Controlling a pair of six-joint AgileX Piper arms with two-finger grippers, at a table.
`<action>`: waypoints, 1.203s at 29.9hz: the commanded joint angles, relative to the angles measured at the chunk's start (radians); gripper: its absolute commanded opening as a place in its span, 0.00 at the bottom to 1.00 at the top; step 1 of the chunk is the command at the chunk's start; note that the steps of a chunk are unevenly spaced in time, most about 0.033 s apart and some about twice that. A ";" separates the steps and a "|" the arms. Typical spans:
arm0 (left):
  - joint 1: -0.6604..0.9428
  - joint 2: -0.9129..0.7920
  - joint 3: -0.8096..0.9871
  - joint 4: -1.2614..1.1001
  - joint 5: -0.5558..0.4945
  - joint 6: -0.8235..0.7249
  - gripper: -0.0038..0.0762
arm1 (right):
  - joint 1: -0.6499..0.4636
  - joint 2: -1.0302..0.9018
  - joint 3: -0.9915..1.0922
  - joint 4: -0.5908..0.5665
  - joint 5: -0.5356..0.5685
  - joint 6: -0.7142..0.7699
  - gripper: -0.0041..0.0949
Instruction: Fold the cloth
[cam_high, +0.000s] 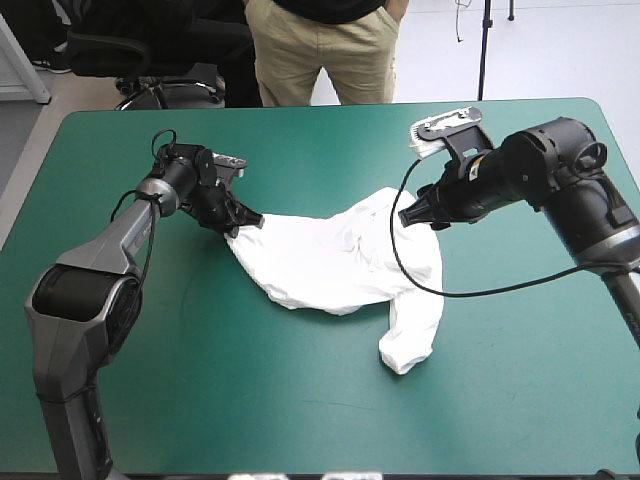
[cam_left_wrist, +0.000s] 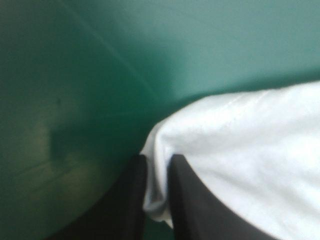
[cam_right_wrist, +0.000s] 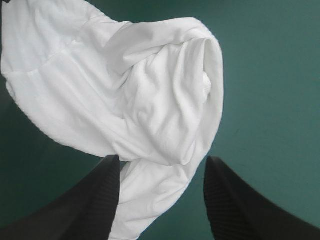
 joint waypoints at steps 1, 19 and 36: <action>-0.003 -0.034 -0.016 -0.027 0.005 -0.001 0.03 | 0.009 -0.032 0.011 0.049 0.000 -0.003 0.53; -0.003 -0.034 -0.016 -0.041 0.036 -0.001 0.03 | 0.287 -0.073 0.463 -0.055 -0.056 0.264 0.67; -0.003 -0.034 -0.016 -0.049 0.033 -0.001 0.03 | 0.380 0.018 0.730 -0.048 -0.437 0.445 0.67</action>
